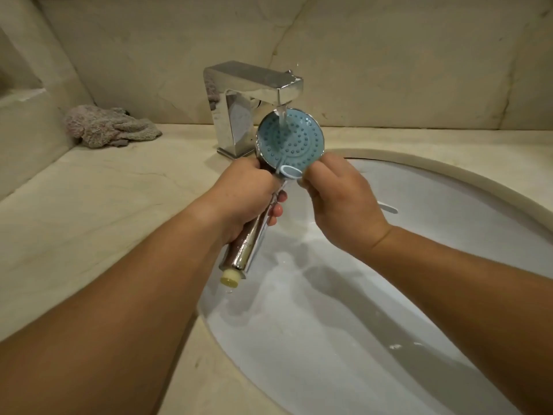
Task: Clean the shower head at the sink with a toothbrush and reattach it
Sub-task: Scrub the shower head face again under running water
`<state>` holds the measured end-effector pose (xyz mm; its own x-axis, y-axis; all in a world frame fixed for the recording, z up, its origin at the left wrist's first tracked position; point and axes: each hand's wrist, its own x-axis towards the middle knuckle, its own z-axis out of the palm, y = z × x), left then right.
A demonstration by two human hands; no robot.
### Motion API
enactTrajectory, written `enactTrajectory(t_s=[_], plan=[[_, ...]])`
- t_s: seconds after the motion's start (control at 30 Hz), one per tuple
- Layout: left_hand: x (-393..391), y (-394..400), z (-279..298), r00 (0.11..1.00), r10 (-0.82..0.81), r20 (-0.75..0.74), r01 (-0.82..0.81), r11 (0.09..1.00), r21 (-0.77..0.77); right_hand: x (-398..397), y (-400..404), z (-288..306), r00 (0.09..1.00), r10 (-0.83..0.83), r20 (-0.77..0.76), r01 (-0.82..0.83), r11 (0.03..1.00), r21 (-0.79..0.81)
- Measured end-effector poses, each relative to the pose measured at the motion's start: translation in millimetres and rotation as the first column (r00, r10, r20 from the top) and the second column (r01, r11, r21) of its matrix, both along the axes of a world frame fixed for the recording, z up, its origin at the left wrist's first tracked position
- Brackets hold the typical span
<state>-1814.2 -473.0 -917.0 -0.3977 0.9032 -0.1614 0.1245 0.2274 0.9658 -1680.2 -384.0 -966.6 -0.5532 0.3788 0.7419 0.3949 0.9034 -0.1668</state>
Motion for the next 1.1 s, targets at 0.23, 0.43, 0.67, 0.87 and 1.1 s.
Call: enactTrajectory(t_s=[0.23, 0.43, 0.67, 0.87, 1.1], plan=[[0.1, 0.2, 0.6, 1.000, 0.004, -0.026, -0.004, 1.000, -0.005, 12.3, 30.4, 7.3, 0.975, -0.163, -0.154, 0.133, 0.973, -0.187], [-0.8, 2.1, -4.1, 0.993, 0.006, -0.116, -0.008, 1.000, -0.016, -7.9, 33.2, 30.8, 0.947, -0.267, -0.181, 0.193, 0.918, -0.345], [-1.5, 6.2, -7.7, 0.991, 0.051, -0.123, -0.054, 0.998, -0.018, -23.3, 29.5, 42.9, 0.978, -0.149, -0.148, 0.117, 0.971, -0.207], [-2.0, 5.1, -6.3, 0.991, 0.015, -0.130, -0.017, 1.000, -0.021, -28.3, 10.6, 33.4, 0.999, 0.018, 0.029, -0.020, 0.996, 0.083], [-0.9, 6.8, -8.7, 0.987, -0.008, -0.160, 0.006, 1.000, -0.015, -11.6, 35.7, 48.2, 0.971, -0.183, -0.153, 0.161, 0.977, -0.141]])
